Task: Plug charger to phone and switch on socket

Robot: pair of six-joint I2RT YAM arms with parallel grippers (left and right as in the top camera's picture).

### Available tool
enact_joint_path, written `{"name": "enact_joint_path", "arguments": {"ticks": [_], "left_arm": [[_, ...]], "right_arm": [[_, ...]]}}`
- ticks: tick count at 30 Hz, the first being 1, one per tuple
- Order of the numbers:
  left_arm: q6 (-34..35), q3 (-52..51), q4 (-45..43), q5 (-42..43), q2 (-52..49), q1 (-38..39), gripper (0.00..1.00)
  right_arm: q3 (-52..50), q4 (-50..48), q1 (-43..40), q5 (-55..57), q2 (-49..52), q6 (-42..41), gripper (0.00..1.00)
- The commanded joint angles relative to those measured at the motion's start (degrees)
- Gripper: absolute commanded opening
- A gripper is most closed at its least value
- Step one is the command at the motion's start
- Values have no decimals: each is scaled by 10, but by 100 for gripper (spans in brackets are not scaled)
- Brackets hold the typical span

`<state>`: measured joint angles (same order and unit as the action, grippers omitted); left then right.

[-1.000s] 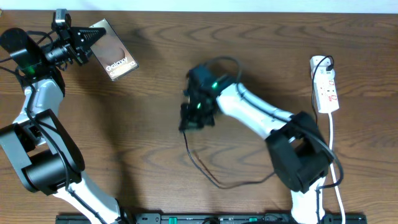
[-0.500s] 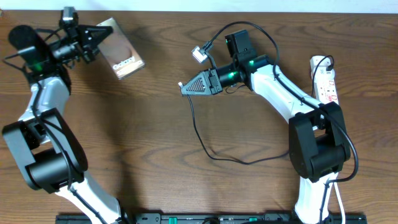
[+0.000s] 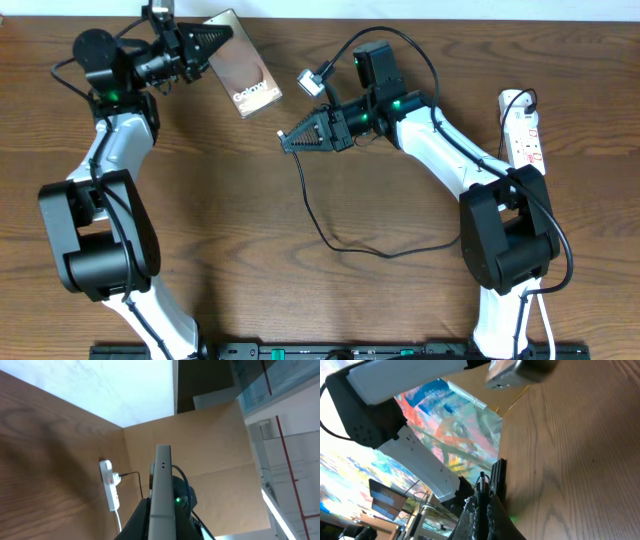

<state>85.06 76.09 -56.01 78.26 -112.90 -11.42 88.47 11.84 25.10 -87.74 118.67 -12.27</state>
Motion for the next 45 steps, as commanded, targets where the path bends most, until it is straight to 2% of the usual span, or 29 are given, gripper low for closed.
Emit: {"name": "enact_joint_path", "arguments": {"ticks": [1, 10, 24, 34, 45], "left_arm": [[-1, 10, -9, -44, 3, 2, 7], [-1, 10, -51, -52, 3, 4, 7], [5, 10, -63, 50, 3, 5, 8], [20, 10, -63, 47, 3, 9, 7], [16, 10, -63, 26, 3, 9, 7]], "right_arm": [[7, -16, 1, -14, 1, -32, 1], [7, -91, 6, 10, 1, -36, 1], [7, -125, 12, 39, 1, -40, 1], [7, -188, 18, 68, 1, -105, 1], [7, -192, 35, 79, 1, -106, 1]]}}
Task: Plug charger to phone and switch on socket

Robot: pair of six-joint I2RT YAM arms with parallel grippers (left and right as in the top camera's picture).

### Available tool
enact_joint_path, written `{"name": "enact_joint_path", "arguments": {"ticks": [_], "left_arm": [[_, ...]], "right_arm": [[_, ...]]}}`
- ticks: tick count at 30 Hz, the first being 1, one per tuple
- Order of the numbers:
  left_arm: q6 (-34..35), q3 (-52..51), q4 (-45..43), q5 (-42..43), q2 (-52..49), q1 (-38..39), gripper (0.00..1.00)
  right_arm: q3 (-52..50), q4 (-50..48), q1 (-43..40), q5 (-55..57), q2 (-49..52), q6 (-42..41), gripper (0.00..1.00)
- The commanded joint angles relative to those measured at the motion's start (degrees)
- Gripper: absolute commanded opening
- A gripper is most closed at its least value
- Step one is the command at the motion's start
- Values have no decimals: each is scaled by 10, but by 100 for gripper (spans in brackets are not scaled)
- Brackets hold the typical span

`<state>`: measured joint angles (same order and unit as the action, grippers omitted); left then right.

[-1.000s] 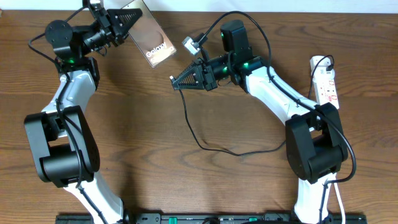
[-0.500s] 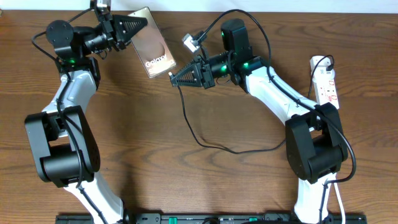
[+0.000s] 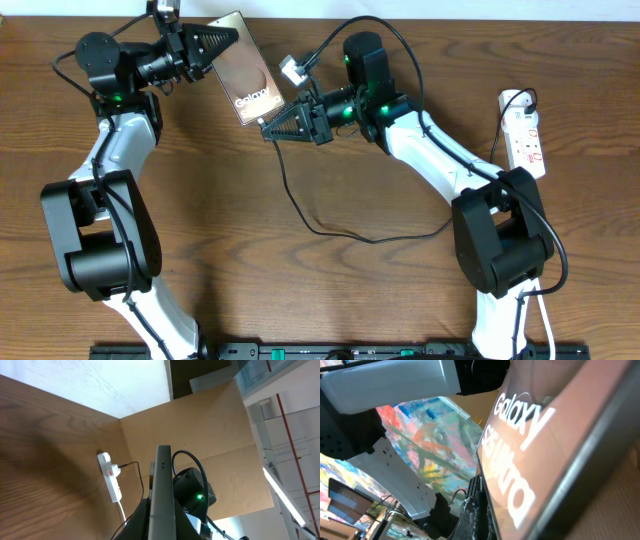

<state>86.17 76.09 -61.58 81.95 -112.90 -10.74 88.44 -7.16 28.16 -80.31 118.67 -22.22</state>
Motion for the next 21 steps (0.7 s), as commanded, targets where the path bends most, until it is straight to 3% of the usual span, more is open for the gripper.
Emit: {"name": "enact_joint_path", "arguments": {"ticks": [1, 21], "left_arm": [[5, 10, -7, -12, 3, 2, 8], [21, 10, -7, -24, 3, -37, 8]], "right_arm": [[7, -2, 4, 5, 1, -7, 1], [7, -2, 2, 22, 1, -28, 1]]}}
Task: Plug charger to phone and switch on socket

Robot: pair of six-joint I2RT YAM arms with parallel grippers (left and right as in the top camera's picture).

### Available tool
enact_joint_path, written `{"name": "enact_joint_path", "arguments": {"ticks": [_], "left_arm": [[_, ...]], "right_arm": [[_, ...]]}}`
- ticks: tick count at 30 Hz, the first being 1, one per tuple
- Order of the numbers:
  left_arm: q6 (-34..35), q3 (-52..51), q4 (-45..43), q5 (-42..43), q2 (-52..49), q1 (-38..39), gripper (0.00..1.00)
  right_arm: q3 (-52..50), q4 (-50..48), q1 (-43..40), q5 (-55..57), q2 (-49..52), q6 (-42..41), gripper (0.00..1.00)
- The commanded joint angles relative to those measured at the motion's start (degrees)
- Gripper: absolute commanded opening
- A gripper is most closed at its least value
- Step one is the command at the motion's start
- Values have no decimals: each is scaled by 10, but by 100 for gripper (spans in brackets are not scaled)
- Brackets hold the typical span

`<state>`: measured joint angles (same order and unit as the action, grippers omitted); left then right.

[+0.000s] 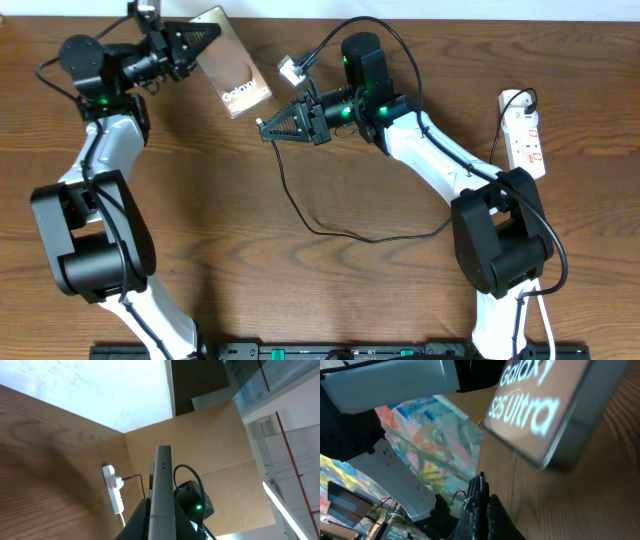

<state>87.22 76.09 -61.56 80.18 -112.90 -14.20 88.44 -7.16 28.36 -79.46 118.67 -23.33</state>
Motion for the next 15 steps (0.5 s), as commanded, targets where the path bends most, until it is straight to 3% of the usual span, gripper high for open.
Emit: {"name": "enact_joint_path", "arguments": {"ticks": [1, 15], "left_arm": [[10, 10, -7, -4, 3, -2, 7], [10, 10, -22, 2, 3, -2, 8]], "right_arm": [[7, -4, 0, 16, 1, -25, 1], [7, -66, 2, 16, 1, -119, 1]]}}
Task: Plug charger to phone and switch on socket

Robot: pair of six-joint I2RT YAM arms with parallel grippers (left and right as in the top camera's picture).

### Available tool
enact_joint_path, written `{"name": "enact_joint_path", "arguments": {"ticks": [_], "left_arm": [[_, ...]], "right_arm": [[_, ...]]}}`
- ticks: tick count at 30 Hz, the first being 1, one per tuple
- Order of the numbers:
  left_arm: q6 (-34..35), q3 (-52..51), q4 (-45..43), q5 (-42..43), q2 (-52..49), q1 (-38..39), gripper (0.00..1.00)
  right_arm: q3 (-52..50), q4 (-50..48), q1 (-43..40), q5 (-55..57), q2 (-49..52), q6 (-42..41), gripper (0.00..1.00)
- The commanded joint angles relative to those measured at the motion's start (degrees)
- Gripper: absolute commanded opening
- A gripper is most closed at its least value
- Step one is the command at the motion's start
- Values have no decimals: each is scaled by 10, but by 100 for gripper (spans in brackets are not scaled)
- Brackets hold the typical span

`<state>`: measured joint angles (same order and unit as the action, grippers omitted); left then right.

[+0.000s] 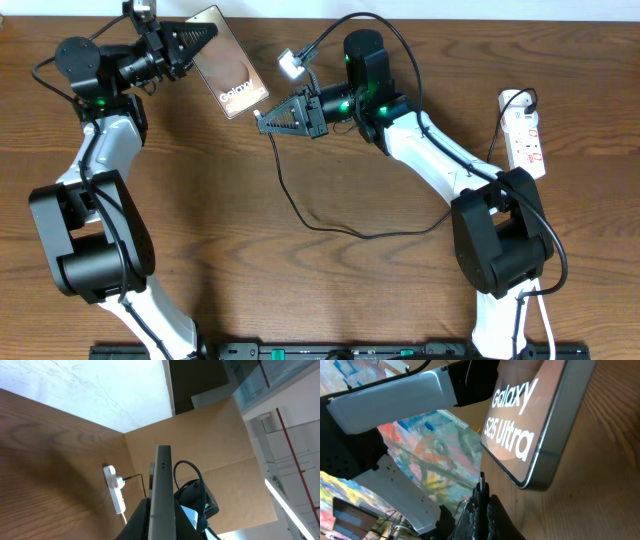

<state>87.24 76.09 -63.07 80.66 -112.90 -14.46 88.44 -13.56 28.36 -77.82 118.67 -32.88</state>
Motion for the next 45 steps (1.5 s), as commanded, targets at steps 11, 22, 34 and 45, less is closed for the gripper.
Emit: {"name": "enact_joint_path", "arguments": {"ticks": [11, 22, 34, 45], "left_arm": [[25, 10, -7, -19, 3, 0, 8], [24, 10, -7, -18, 3, 0, 8], [24, 10, -7, -18, 3, 0, 8], [25, 10, -7, -18, 3, 1, 8]], "right_arm": [[7, -2, 6, 18, 1, -61, 1], [7, -4, 6, 21, 1, -61, 1], [7, -6, 8, 21, 1, -63, 1], [7, -10, 14, 25, 1, -63, 1]]}}
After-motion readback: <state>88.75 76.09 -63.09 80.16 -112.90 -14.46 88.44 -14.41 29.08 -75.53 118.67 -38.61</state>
